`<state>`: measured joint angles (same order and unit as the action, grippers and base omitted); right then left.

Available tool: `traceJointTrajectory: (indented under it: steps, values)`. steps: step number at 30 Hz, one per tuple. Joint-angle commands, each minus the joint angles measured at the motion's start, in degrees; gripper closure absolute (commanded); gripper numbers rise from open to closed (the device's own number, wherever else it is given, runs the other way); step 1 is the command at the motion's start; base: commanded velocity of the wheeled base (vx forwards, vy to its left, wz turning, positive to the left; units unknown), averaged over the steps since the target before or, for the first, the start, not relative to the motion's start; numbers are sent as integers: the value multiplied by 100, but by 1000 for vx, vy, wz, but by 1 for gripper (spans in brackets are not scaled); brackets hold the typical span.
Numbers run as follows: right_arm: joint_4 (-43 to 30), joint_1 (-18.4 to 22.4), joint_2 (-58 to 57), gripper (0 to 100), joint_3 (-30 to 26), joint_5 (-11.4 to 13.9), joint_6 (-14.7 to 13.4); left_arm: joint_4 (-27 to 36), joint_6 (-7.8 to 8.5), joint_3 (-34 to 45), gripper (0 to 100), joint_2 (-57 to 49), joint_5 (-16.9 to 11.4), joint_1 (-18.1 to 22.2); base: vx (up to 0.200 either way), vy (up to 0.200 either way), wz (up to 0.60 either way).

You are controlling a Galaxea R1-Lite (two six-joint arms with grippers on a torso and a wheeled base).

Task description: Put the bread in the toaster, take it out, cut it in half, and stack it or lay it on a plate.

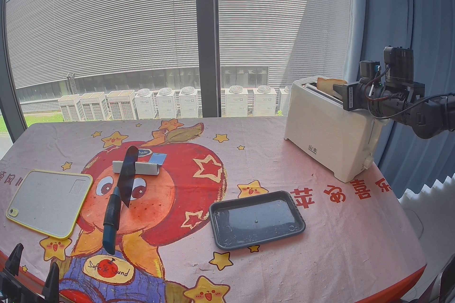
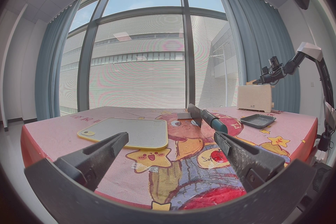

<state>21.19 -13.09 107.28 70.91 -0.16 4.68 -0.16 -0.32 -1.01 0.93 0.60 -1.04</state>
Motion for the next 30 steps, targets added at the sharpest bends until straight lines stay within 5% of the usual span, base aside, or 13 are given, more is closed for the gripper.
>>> traceJointTrajectory:
  steps: [1, 30]
  values:
    - [35, -9, -5, 100, -51, -2, -2, -2, -3, 101, 0, -93, 2, -2, 0, 0, 0]
    - [79, -44, -937, 100, -42, -11, -248, -2, -12, 101, 0, -93, 11, -2, 0, 0, 0]
